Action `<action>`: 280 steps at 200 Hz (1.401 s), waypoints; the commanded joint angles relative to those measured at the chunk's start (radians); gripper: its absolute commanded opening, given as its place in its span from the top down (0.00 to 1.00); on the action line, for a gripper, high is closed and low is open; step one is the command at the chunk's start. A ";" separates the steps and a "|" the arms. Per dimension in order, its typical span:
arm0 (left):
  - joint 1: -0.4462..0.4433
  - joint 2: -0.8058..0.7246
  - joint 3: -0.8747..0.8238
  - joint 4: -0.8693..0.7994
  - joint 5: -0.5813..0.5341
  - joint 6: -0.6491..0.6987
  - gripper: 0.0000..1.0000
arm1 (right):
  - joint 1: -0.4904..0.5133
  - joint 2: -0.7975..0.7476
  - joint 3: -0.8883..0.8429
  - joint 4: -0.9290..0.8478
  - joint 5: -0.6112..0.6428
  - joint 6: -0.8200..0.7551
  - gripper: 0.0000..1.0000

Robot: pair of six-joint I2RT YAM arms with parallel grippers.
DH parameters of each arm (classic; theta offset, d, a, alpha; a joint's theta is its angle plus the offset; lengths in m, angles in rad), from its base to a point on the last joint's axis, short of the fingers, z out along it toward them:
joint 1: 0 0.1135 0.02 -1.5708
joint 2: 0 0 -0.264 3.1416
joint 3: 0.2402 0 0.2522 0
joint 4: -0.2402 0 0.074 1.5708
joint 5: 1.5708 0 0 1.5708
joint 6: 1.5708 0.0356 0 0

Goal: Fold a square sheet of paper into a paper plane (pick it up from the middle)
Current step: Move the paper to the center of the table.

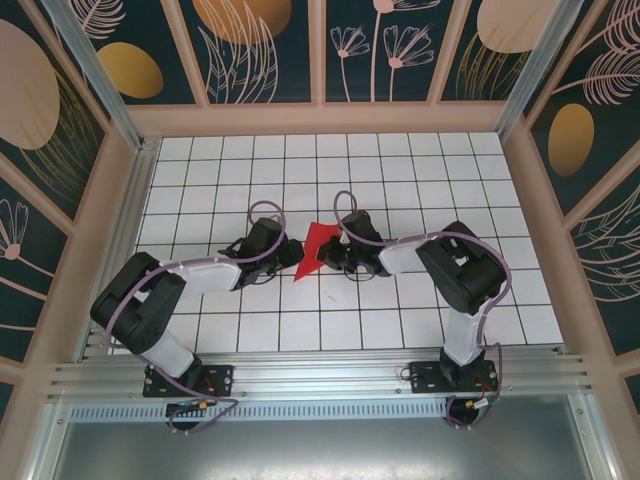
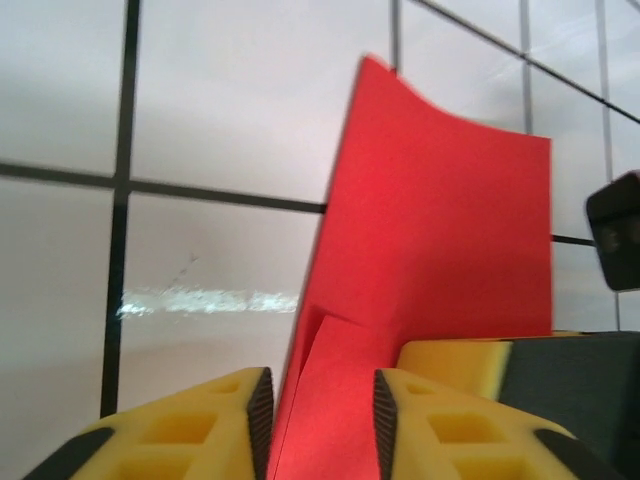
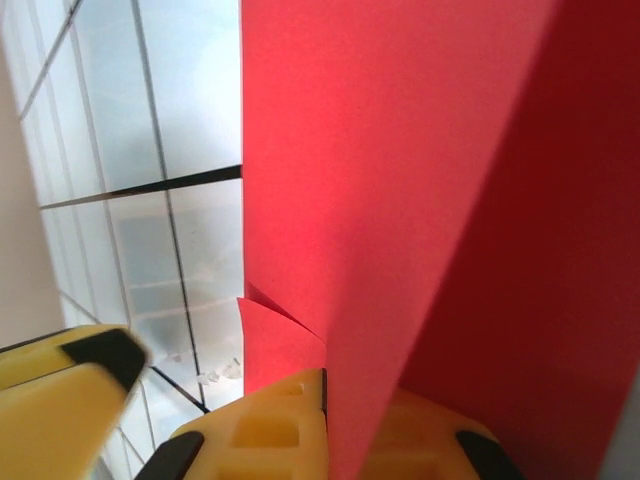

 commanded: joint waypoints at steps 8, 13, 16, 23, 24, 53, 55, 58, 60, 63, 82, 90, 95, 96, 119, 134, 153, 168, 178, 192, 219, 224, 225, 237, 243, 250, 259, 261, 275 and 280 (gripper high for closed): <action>-0.010 -0.064 -0.053 0.039 0.055 0.099 0.61 | 0.020 -0.096 0.048 -0.260 0.122 0.017 0.95; -0.013 -0.072 -0.065 0.057 0.063 0.107 0.61 | 0.023 -0.106 0.052 -0.292 0.134 0.020 0.95; -0.016 -0.076 -0.073 0.069 0.069 0.113 0.61 | 0.024 -0.110 0.057 -0.311 0.141 0.023 0.95; -0.021 -0.085 -0.089 0.099 0.085 0.126 0.60 | 0.026 -0.121 0.065 -0.354 0.158 0.031 0.95; -0.023 -0.087 -0.093 0.104 0.087 0.128 0.60 | 0.026 -0.122 0.067 -0.360 0.160 0.033 0.96; -0.076 -0.106 -0.136 0.195 0.104 0.192 0.54 | 0.028 -0.145 0.096 -0.471 0.206 0.081 0.98; -0.079 -0.106 -0.138 0.198 0.103 0.197 0.53 | 0.029 -0.145 0.100 -0.477 0.208 0.084 0.98; -0.085 -0.105 -0.138 0.199 0.100 0.205 0.53 | 0.029 -0.142 0.105 -0.485 0.213 0.089 0.98; -0.090 -0.103 -0.139 0.201 0.098 0.209 0.53 | 0.029 -0.141 0.110 -0.492 0.216 0.093 0.98; -0.095 -0.101 -0.137 0.201 0.094 0.215 0.52 | 0.029 -0.139 0.114 -0.500 0.219 0.099 0.98; -0.131 -0.091 -0.135 0.215 0.071 0.261 0.49 | 0.029 -0.130 0.132 -0.530 0.230 0.136 1.00; -0.144 -0.088 -0.138 0.227 0.058 0.274 0.49 | 0.029 -0.130 0.133 -0.538 0.232 0.157 1.00; -0.151 -0.086 -0.138 0.238 0.059 0.286 0.49 | 0.028 -0.130 0.134 -0.540 0.234 0.169 1.00; -0.153 -0.086 -0.138 0.239 0.060 0.289 0.49 | 0.030 -0.130 0.134 -0.541 0.234 0.171 1.00; -0.188 -0.070 -0.150 0.291 0.060 0.366 0.48 | 0.029 -0.130 0.139 -0.553 0.227 0.213 1.00; -0.203 -0.053 -0.157 0.327 0.063 0.420 0.49 | 0.029 -0.130 0.144 -0.561 0.221 0.234 1.00; -0.213 -0.034 -0.163 0.357 0.056 0.491 0.50 | 0.027 -0.132 0.142 -0.565 0.209 0.259 1.00; -0.221 -0.024 -0.176 0.390 0.053 0.556 0.52 | 0.024 -0.135 0.141 -0.563 0.198 0.276 1.00; -0.229 -0.018 -0.187 0.414 0.053 0.608 0.52 | 0.019 -0.137 0.137 -0.561 0.185 0.286 1.00; -0.238 -0.005 -0.192 0.423 0.034 0.688 0.52 | 0.013 -0.139 0.133 -0.555 0.159 0.298 1.00; -0.240 0.028 -0.194 0.442 0.027 0.844 0.53 | 0.000 -0.146 0.132 -0.555 0.130 0.308 1.00; -0.242 0.033 -0.208 0.464 0.038 0.877 0.53 | -0.001 -0.148 0.134 -0.558 0.128 0.308 1.00; -0.243 0.034 -0.210 0.470 0.039 0.881 0.53 | -0.002 -0.149 0.134 -0.559 0.128 0.308 1.00; -0.250 0.042 -0.237 0.533 0.039 0.945 0.54 | -0.005 -0.155 0.134 -0.565 0.126 0.311 1.00; -0.250 0.046 -0.246 0.558 0.033 0.962 0.55 | -0.006 -0.159 0.134 -0.567 0.127 0.311 1.00; -0.250 0.053 -0.250 0.572 0.031 0.984 0.56 | -0.007 -0.162 0.134 -0.569 0.128 0.311 1.00; -0.250 0.062 -0.244 0.571 0.026 1.009 0.56 | -0.009 -0.167 0.133 -0.573 0.128 0.311 1.00; -0.251 0.064 -0.242 0.571 0.024 1.013 0.57 | -0.009 -0.167 0.132 -0.571 0.128 0.311 1.00; -0.250 0.075 -0.243 0.591 0.018 1.036 0.59 | -0.011 -0.172 0.127 -0.570 0.128 0.313 1.00; -0.250 0.079 -0.243 0.601 0.020 1.042 0.59 | -0.012 -0.172 0.126 -0.570 0.127 0.314 1.00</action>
